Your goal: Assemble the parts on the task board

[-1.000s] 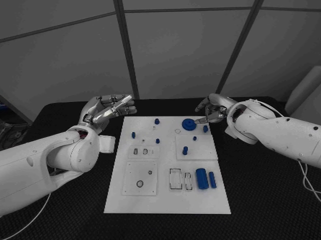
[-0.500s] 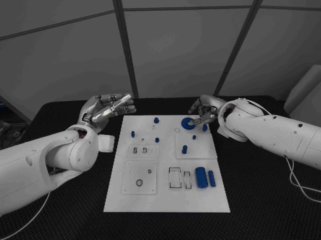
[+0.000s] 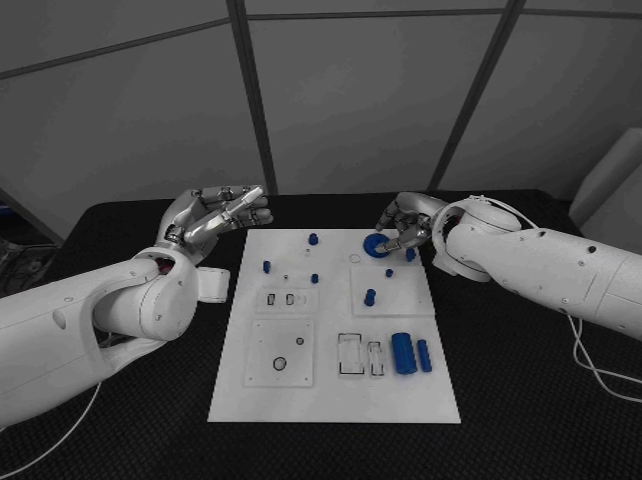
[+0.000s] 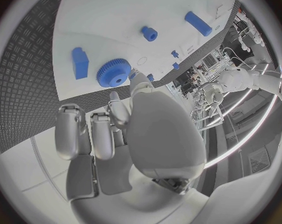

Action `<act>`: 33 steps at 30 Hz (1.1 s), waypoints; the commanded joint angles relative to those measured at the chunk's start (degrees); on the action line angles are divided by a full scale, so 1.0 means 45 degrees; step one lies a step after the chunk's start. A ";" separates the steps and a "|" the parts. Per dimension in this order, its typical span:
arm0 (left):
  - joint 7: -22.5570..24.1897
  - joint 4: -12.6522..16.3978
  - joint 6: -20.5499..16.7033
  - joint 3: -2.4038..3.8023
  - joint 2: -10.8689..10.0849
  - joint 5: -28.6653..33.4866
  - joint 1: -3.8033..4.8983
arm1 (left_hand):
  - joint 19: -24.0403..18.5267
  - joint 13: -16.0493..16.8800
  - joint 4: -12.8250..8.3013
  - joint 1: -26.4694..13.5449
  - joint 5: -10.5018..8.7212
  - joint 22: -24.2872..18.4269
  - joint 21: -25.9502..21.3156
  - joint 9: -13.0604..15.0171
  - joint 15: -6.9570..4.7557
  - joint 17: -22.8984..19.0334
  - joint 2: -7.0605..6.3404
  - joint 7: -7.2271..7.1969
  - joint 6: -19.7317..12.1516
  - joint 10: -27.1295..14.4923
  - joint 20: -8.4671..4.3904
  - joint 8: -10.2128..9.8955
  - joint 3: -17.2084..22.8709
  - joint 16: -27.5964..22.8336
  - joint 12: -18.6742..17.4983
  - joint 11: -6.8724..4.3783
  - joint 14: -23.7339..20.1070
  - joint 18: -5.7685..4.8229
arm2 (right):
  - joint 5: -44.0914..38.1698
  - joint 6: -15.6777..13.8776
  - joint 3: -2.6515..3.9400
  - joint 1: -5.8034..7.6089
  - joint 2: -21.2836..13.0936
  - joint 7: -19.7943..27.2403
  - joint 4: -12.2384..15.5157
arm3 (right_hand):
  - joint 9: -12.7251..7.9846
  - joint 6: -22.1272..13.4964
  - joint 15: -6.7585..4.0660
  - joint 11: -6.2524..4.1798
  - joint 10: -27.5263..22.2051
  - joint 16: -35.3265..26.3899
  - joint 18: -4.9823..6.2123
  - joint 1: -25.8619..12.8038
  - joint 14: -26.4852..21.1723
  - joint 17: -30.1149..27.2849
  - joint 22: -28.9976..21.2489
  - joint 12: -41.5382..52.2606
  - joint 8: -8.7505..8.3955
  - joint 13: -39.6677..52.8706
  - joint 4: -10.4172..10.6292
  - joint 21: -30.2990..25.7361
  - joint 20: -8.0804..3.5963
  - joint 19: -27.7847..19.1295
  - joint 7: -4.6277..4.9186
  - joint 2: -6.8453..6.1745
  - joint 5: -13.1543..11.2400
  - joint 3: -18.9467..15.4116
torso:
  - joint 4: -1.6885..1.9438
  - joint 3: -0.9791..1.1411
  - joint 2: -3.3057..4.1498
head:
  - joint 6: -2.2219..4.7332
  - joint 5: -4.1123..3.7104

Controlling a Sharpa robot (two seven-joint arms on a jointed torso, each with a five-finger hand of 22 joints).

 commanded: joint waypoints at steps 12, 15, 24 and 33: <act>0.0068 -0.0019 0.0148 0.0013 0.0024 -0.0105 0.0020 | 0.0062 -0.0007 -0.0085 0.0011 -0.0086 -0.0012 0.0055 -0.0011 -0.0017 0.0015 0.0103 0.0031 0.0098 0.0050 -0.0060 -0.0042 -0.0005 0.0017 -0.0011 0.0024 0.0090 -0.0374 | -0.0408 0.0818 -0.0004 -0.0031 0.0177 -0.0219 -0.0299 | -0.0005 0.0146 0.0065 0.0000 0.0355 0.0153 -0.0265 0.0278 0.0989 0.1657 0.0543 0.0760 0.0114 0.0790 -0.0201 0.0145 0.0023 0.0210 -0.0023 0.0297 0.0140 0.0261 | -0.0001 0.0012 0.0008 | -0.0071 -0.0002; 0.0067 -0.0028 0.0147 0.0013 0.0030 -0.0105 0.0020 | 0.0062 -0.0007 -0.0085 0.0011 -0.0086 -0.0012 0.0055 -0.0011 -0.0017 0.0015 0.0103 0.0031 0.0098 0.0050 -0.0060 -0.0042 -0.0005 0.0017 -0.0011 0.0024 0.0090 -0.0374 | -0.0431 0.0927 -0.0004 -0.0047 0.0221 -0.0221 -0.0330 | 0.0009 0.0294 0.0060 -0.0010 0.0408 0.0164 -0.0269 0.0274 0.0992 0.1679 0.0570 0.0913 0.0169 0.0950 -0.0255 0.0160 0.0022 0.0218 -0.0036 0.0379 0.0137 0.0304 | 0.0005 0.0014 0.0007 | -0.0093 0.0015; 0.0057 -0.0036 0.0140 0.0014 0.0031 -0.0105 0.0021 | 0.0067 -0.0013 -0.0095 0.0017 -0.0084 -0.0013 0.0059 -0.0012 -0.0015 0.0018 0.0108 0.0035 0.0098 0.0034 -0.0062 -0.0048 -0.0002 0.0014 -0.0032 0.0028 0.0094 -0.0376 | -0.0449 0.0980 -0.0005 -0.0075 0.0285 -0.0232 -0.0387 | 0.0025 0.0705 0.0038 -0.0041 0.0604 0.0185 -0.0281 0.0132 0.0997 0.1730 0.0644 0.1351 0.0274 0.1413 -0.0355 0.0196 0.0008 0.0247 -0.0079 0.0584 0.0111 0.0362 | -0.0002 0.0013 0.0008 | -0.0134 0.0033; 0.0049 -0.0051 0.0137 0.0014 0.0032 -0.0105 0.0022 | 0.0067 -0.0013 -0.0095 0.0017 -0.0084 -0.0013 0.0059 -0.0012 -0.0015 0.0018 0.0108 0.0035 0.0098 0.0034 -0.0062 -0.0048 -0.0002 0.0014 -0.0032 0.0028 0.0094 -0.0376 | -0.0711 0.0791 -0.0004 -0.0081 0.0302 -0.0516 -0.0420 | 0.0009 0.0951 0.0022 -0.0066 0.0785 0.0216 -0.0300 -0.0288 0.1011 0.1807 0.0742 0.1731 0.0276 0.1812 -0.0326 0.0241 -0.0004 0.0296 -0.0125 0.0602 0.0006 0.0233 | -0.0001 0.0010 0.0007 | -0.0171 0.0036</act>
